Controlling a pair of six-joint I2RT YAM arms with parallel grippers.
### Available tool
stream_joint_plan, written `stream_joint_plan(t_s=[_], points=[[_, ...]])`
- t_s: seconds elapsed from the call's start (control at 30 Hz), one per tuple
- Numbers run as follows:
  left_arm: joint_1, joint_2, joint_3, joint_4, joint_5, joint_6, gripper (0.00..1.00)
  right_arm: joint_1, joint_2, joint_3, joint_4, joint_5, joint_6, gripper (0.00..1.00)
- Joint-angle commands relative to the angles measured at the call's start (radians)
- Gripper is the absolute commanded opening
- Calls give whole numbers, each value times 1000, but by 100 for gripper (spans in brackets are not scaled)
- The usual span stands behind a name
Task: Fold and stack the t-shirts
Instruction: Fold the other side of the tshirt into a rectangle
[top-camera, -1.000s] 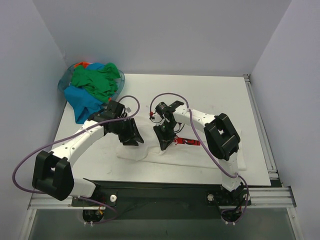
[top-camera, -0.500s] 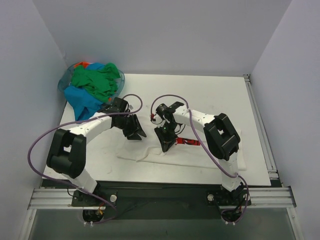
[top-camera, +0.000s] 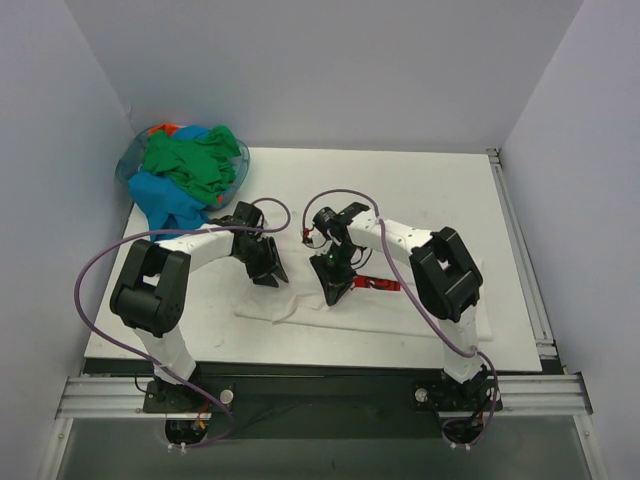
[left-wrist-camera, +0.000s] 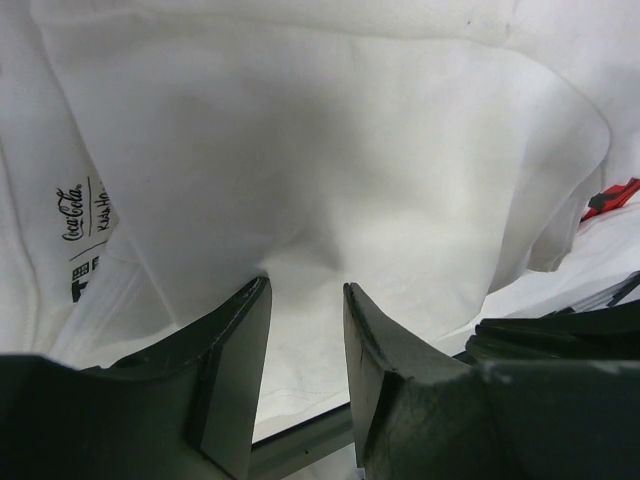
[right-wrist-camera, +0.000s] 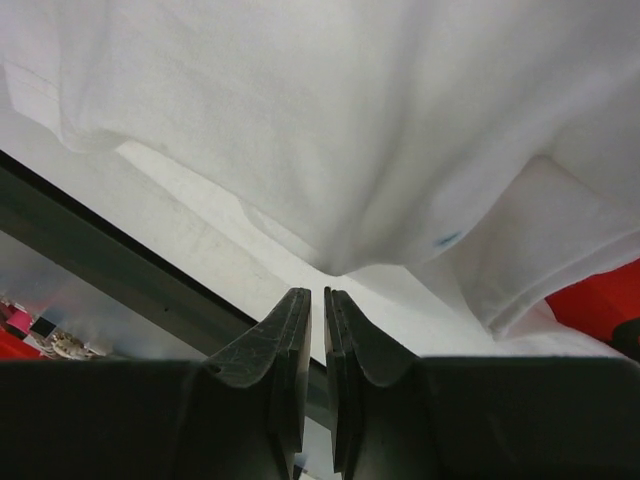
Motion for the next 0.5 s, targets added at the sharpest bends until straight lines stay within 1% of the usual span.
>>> stream_joint_plan(t_s=[0.0,0.13,0.23,0.27,0.33,0.37,0.47], points=[[-4,-28,-14,-1,-55,36,46,-5,-82,-5,-70,-22,-17,13],[-4,-41,-25,12,-45,28,46,8,-107,-31,-58,-6,-24,15],[-4,-44,-33,30,-36,16,46,27,-125,-70,7,29,-11,21],[-4,-44,-40,36,-26,5,46,38,-133,-108,62,34,-1,25],[-4,-42,-48,56,-7,-4,46,51,-150,-147,109,50,19,30],[-4,-41,-51,61,-1,-11,46,65,-153,-175,143,60,24,34],[-4,-39,-62,76,13,-16,46,87,-167,-204,206,116,39,37]])
